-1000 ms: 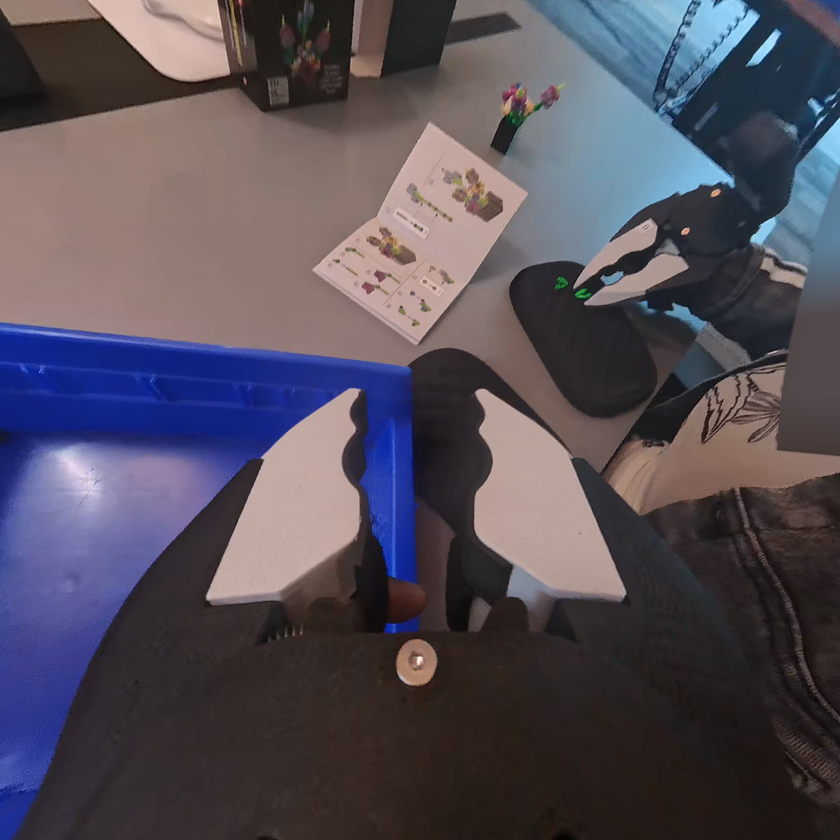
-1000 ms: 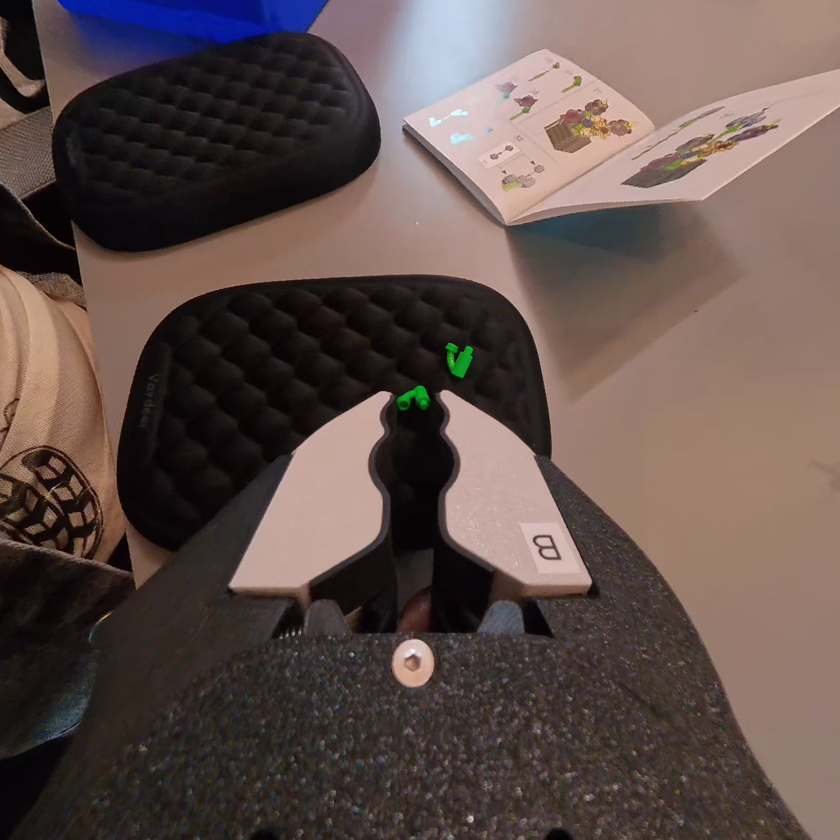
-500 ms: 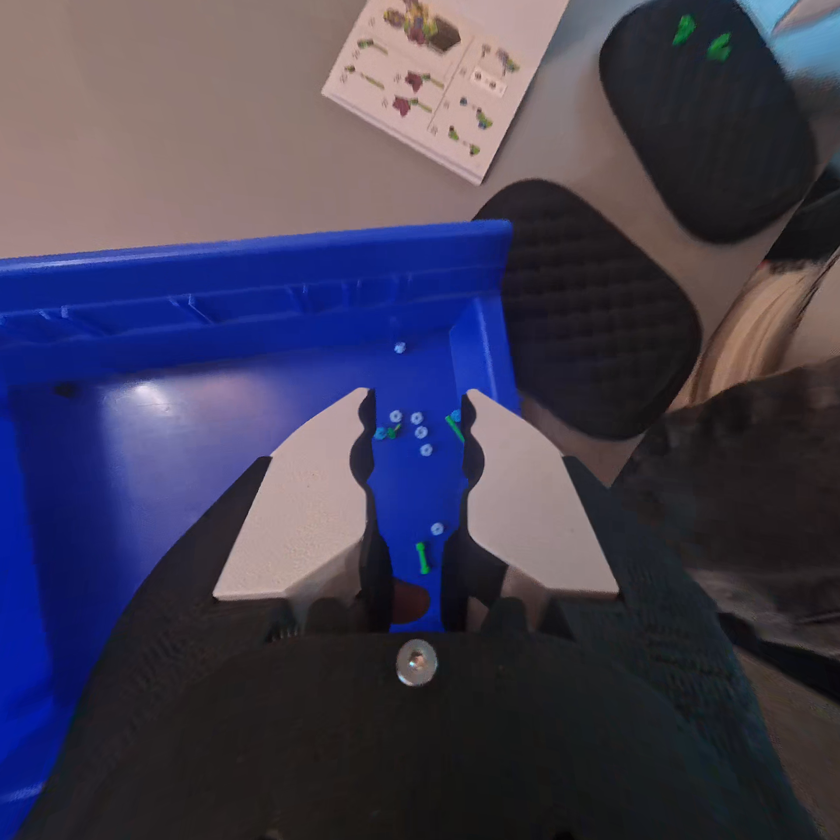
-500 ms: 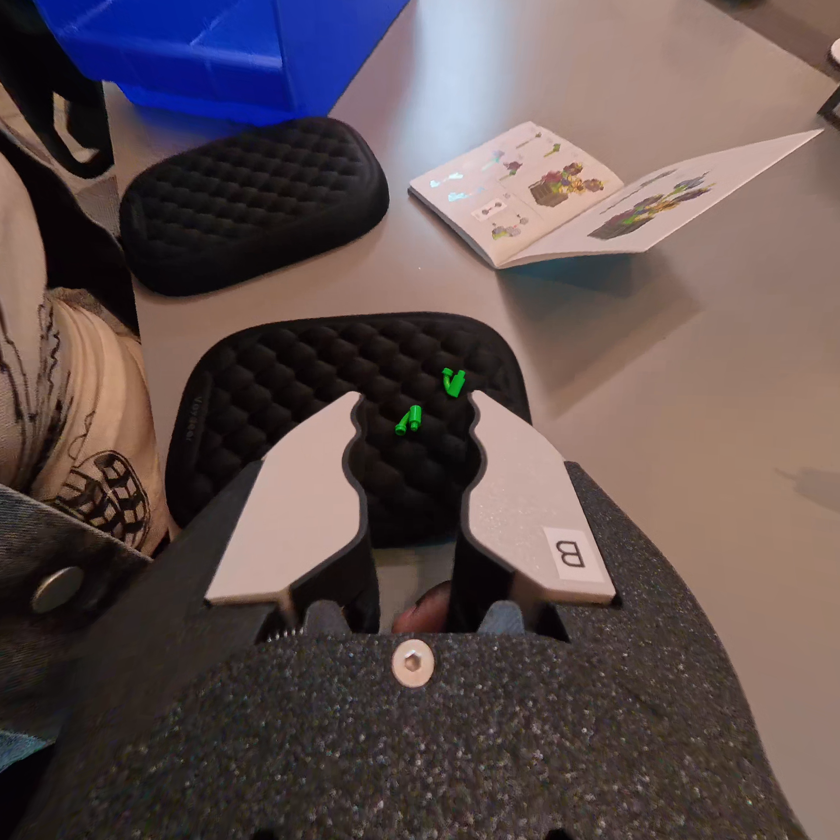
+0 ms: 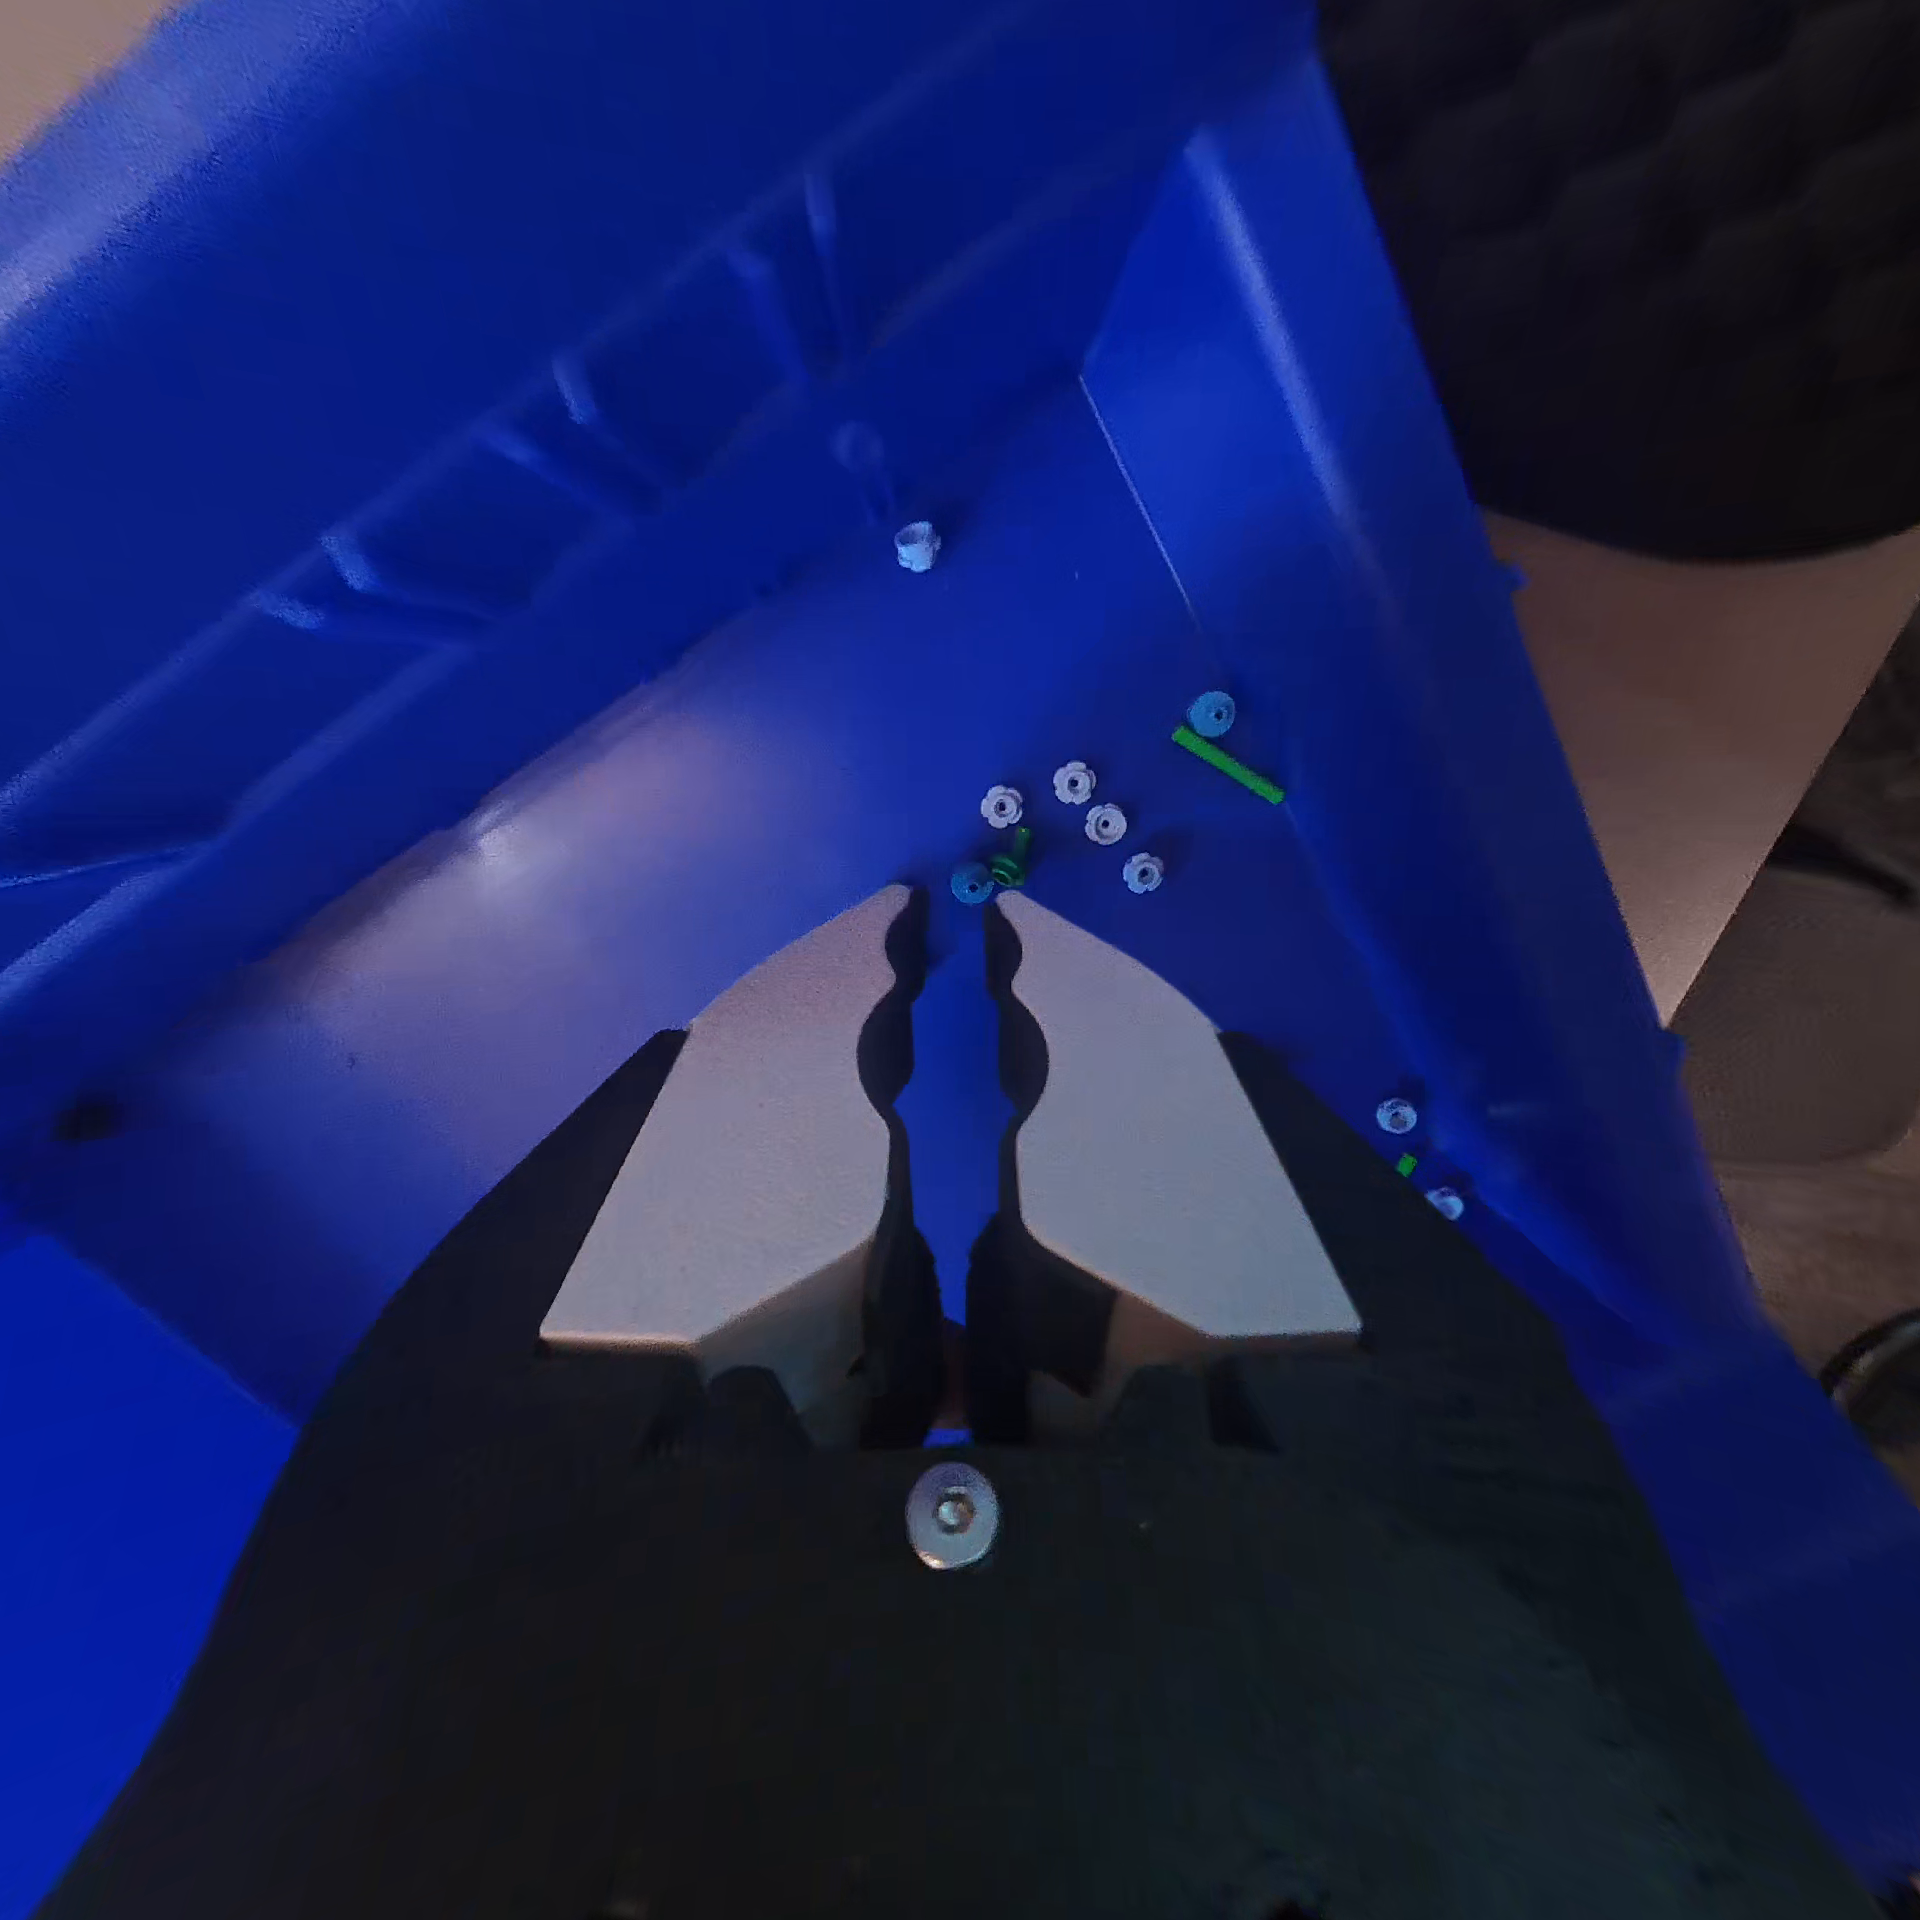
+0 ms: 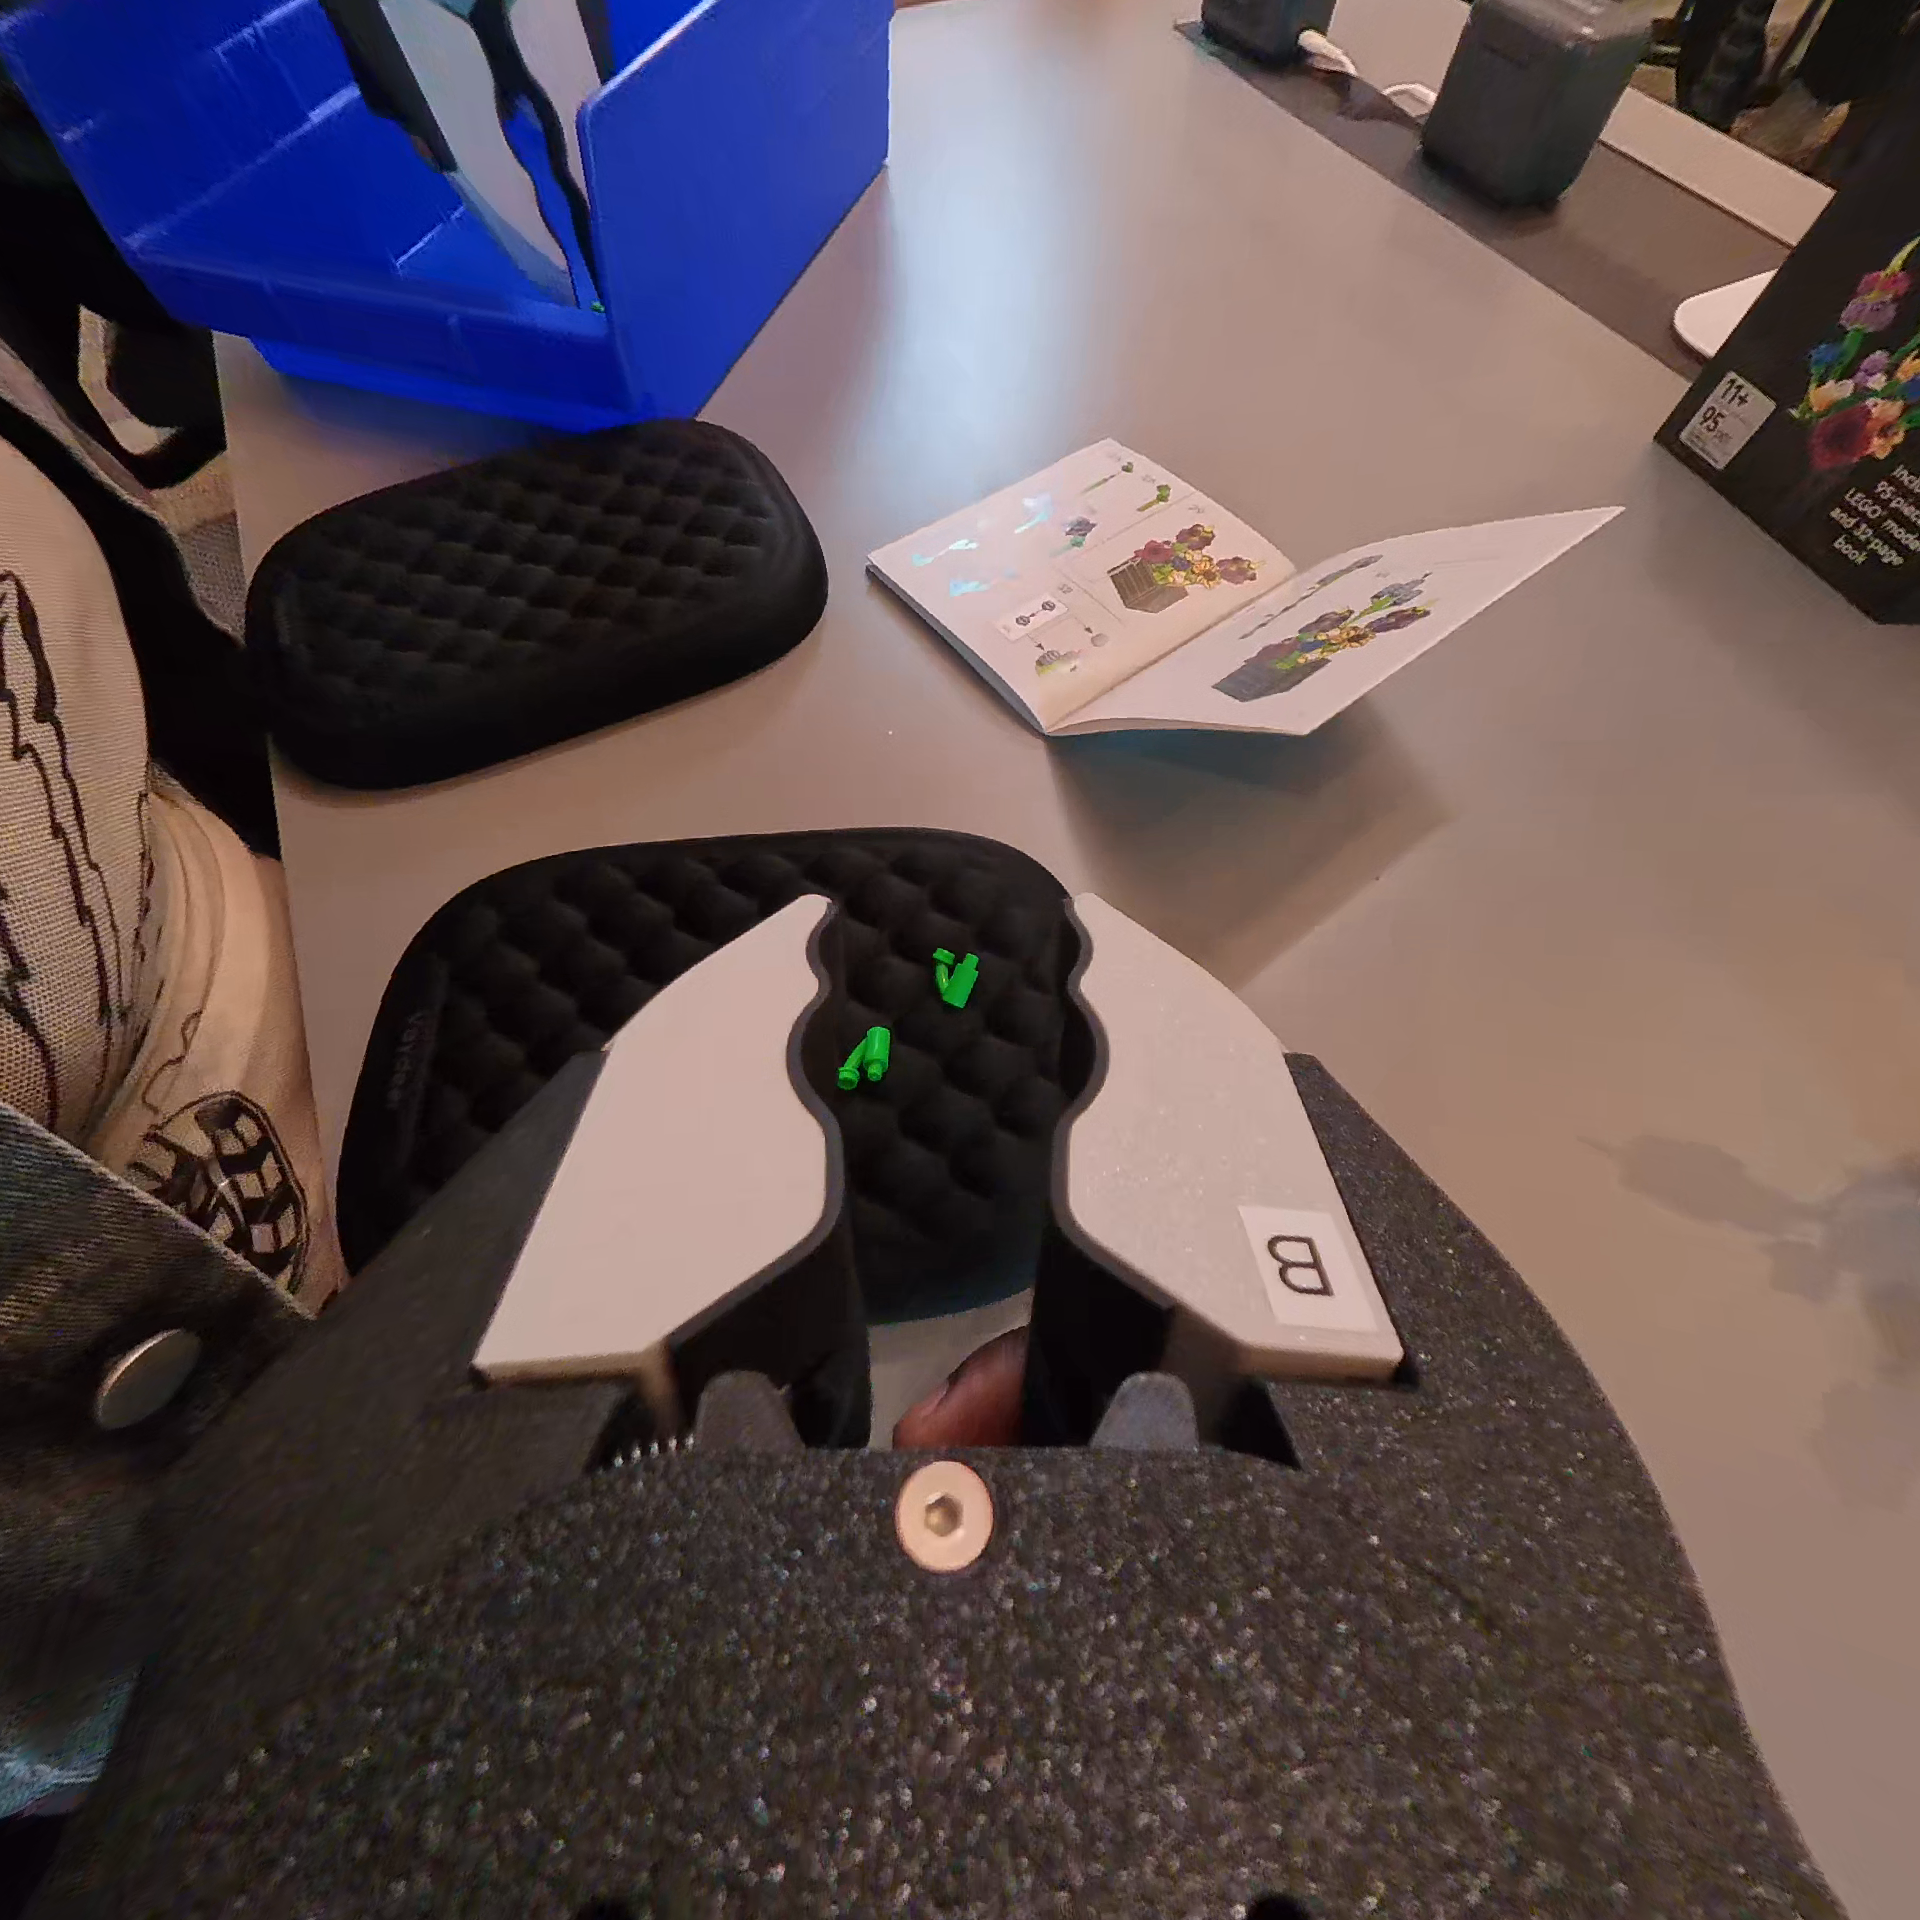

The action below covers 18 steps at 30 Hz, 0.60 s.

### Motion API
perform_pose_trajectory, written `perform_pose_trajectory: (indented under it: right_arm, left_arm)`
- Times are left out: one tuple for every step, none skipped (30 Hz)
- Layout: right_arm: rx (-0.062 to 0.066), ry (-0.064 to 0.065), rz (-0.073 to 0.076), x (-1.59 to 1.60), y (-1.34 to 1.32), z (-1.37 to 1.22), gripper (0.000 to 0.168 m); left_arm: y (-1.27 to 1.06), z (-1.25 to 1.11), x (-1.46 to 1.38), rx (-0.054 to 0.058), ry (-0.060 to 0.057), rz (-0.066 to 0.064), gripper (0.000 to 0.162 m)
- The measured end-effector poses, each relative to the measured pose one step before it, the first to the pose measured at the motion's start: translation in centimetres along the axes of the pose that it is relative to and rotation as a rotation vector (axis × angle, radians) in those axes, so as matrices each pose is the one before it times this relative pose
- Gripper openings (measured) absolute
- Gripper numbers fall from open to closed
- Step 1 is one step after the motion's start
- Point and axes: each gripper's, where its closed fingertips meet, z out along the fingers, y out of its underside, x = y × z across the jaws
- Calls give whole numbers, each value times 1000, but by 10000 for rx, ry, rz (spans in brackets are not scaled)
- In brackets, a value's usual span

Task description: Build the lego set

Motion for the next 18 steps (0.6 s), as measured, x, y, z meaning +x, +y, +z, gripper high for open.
perform_pose_trajectory:
  right_arm:
    - [-46,14,-28,-29,17,20,39]
    - [-28,5,-13,-20,28,-5,39]
    - [-8,8,2,-1,31,-40,39]
    - [-5,20,10,37,42,-44,39]
    - [-11,30,14,61,76,-54,39]
    - [-11,31,22,96,61,-48,39]
    - [1,18,27,62,48,-42,39]
    - [16,6,20,42,0,-43,39]
    - [11,10,4,19,-10,-20,39]
    - [-10,23,-13,31,13,-27,39]
    - [-21,30,-23,19,21,-24,39]
    - [-12,27,-20,4,18,-33,39]
    - [2,25,-6,6,1,-44,39]
    - [5,30,8,33,17,-35,38]
    - [4,26,14,29,25,-47,38]
    - [3,14,15,23,37,-46,38]
    - [-2,7,13,9,45,-33,38]
    - [-11,-3,11,-11,51,-12,38]
  left_arm:
    - [124,140,48,-41,86,125,11]
    - [67,66,-5,22,31,77,10]
    - [-15,31,5,63,26,101,10]
    - [-111,22,93,128,41,136,10]
    - [-107,36,-16,66,-39,67,10]
    - [-3,48,-90,-45,-89,30,10]
    - [31,55,-155,-82,-143,85,10]
    - [-19,44,-42,-39,-79,151,10]
    - [-148,12,25,67,-27,116,10]
    - [-42,46,112,11,53,9,9]
    - [54,25,100,-56,85,-75,10]
    - [145,88,159,-95,141,-77,10]
    - [117,131,118,-61,92,-26,10]
    - [18,122,105,1,53,30,10]
    - [-172,-1,-36,98,-46,15,11]
    - [-89,-3,-73,20,-41,-28,11]
    - [-2,31,-84,-49,-47,-28,10]
    - [-29,54,-74,-37,-49,24,10]
